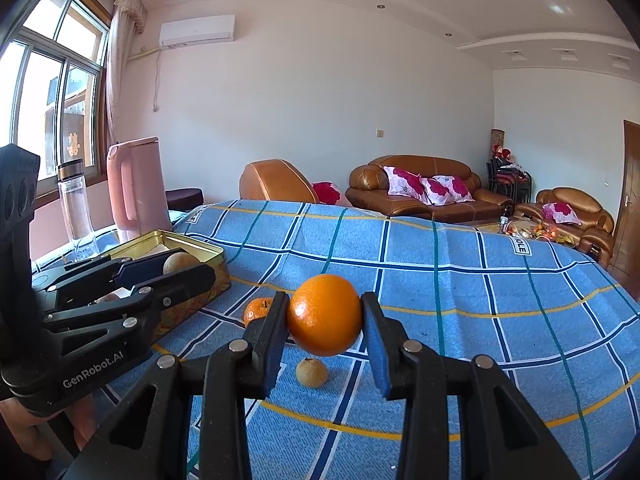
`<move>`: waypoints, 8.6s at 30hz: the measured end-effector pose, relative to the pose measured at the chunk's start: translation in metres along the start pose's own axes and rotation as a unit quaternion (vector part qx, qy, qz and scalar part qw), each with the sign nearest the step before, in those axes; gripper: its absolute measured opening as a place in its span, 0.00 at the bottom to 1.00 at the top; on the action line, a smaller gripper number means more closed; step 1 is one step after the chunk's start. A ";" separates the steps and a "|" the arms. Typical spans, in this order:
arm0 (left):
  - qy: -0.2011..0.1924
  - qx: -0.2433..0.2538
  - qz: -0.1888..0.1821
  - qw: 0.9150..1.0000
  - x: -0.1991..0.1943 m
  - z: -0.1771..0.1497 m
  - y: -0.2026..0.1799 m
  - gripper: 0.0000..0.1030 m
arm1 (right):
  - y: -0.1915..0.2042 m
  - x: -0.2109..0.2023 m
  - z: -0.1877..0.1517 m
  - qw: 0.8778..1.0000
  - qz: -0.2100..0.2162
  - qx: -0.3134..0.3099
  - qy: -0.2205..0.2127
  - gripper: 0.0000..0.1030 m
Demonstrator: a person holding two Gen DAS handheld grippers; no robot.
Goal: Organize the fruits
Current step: 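Lift the small yellow fruit and orange in both tools toward the tin tray, then carry both fruits over the tin tray and lower them toward its floor, then open both tools to release the yellow fruit and orange into the tray, then move both tools back over the remaining fruit on the tablecloth, then grasp a small yellow fruit with the right tool while the left tool grasps a mandarin, then lift the mandarin and yellow fruit in both tools and carry toward the tin tray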
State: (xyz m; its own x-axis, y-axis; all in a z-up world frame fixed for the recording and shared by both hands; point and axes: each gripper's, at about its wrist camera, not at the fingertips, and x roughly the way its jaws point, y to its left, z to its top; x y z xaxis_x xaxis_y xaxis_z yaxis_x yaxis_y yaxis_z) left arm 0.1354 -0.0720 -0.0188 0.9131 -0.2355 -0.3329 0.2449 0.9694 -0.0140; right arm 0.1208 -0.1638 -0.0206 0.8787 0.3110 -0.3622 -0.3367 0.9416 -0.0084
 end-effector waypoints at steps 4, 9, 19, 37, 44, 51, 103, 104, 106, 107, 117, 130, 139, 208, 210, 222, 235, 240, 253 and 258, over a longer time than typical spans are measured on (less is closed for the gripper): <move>-0.001 -0.005 0.004 1.000 -0.001 0.000 0.001 0.29 | 0.003 -0.001 0.000 1.000 -0.002 -0.007 -0.004 0.37; -0.003 -0.006 0.010 1.000 -0.004 0.001 0.002 0.29 | 0.004 -0.004 -0.001 1.000 -0.004 -0.010 -0.007 0.37; -0.002 -0.015 0.014 1.000 -0.012 -0.001 0.007 0.29 | 0.010 -0.007 -0.001 1.000 -0.001 -0.018 -0.015 0.37; -0.005 -0.024 0.023 0.999 -0.037 -0.009 0.023 0.29 | 0.037 -0.011 -0.002 0.999 0.034 -0.029 -0.012 0.37; -0.008 -0.030 0.030 0.999 -0.048 -0.012 0.035 0.29 | 0.054 -0.010 -0.002 0.998 0.048 -0.037 -0.006 0.37; -0.017 -0.029 0.035 0.999 -0.065 -0.013 0.043 0.29 | 0.071 -0.011 0.000 0.997 0.068 -0.041 -0.005 0.37; 0.052 -0.100 0.155 0.981 -0.106 -0.049 0.166 0.29 | 0.209 0.012 -0.004 0.971 0.193 -0.135 0.039 0.37; 0.057 -0.100 0.157 0.981 -0.106 -0.050 0.168 0.29 | 0.211 0.012 -0.005 0.970 0.194 -0.138 0.040 0.37; 0.072 -0.107 0.154 0.980 -0.103 -0.053 0.172 0.29 | 0.215 0.014 -0.006 0.968 0.201 -0.143 0.047 0.37; 0.077 -0.111 0.152 0.979 -0.101 -0.055 0.174 0.29 | 0.217 0.014 -0.007 0.967 0.202 -0.146 0.053 0.37; 0.099 -0.117 0.170 0.973 -0.098 -0.063 0.183 0.34 | 0.227 0.024 -0.011 0.958 0.214 -0.168 0.089 0.37; 0.046 -0.096 0.165 0.981 -0.116 -0.033 0.152 0.88 | 0.188 -0.004 0.007 0.971 0.169 -0.164 0.043 0.51; 0.032 -0.057 0.125 0.990 -0.095 -0.004 0.102 0.94 | 0.079 0.003 0.033 0.996 0.052 -0.063 0.044 0.62; 0.233 -0.015 -0.016 0.972 0.125 -0.005 -0.003 0.49 | -0.044 0.066 -0.011 0.981 -0.027 0.075 0.175 0.27; 0.227 -0.016 -0.013 0.974 0.123 -0.004 -0.002 0.49 | -0.043 0.065 -0.010 0.982 -0.025 0.073 0.170 0.27; 0.201 -0.005 -0.016 0.979 0.113 0.000 -0.007 0.49 | -0.035 0.058 -0.006 0.988 -0.017 0.058 0.144 0.27; 0.171 -0.002 -0.018 0.985 0.101 0.003 -0.009 0.49 | -0.035 0.047 -0.006 0.991 -0.017 0.057 0.123 0.27; 0.161 -0.002 -0.015 0.987 0.097 0.004 -0.009 0.49 | -0.035 0.043 -0.006 0.992 -0.015 0.054 0.114 0.27; 0.133 0.009 -0.005 0.991 0.085 0.007 -0.012 0.49 | -0.033 0.035 -0.004 0.994 -0.015 0.047 0.094 0.27; 0.124 0.010 -0.004 0.992 0.082 0.007 -0.012 0.49 | -0.033 0.032 -0.003 0.995 -0.016 0.044 0.085 0.27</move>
State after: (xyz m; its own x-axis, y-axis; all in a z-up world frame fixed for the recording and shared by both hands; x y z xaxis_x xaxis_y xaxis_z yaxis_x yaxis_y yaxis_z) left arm 0.2093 -0.1036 -0.0394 0.8035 -0.2167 -0.5545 0.2608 0.9654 0.0007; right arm 0.1587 -0.1850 -0.0344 0.8154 0.2617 -0.5164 -0.2723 0.9605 0.0567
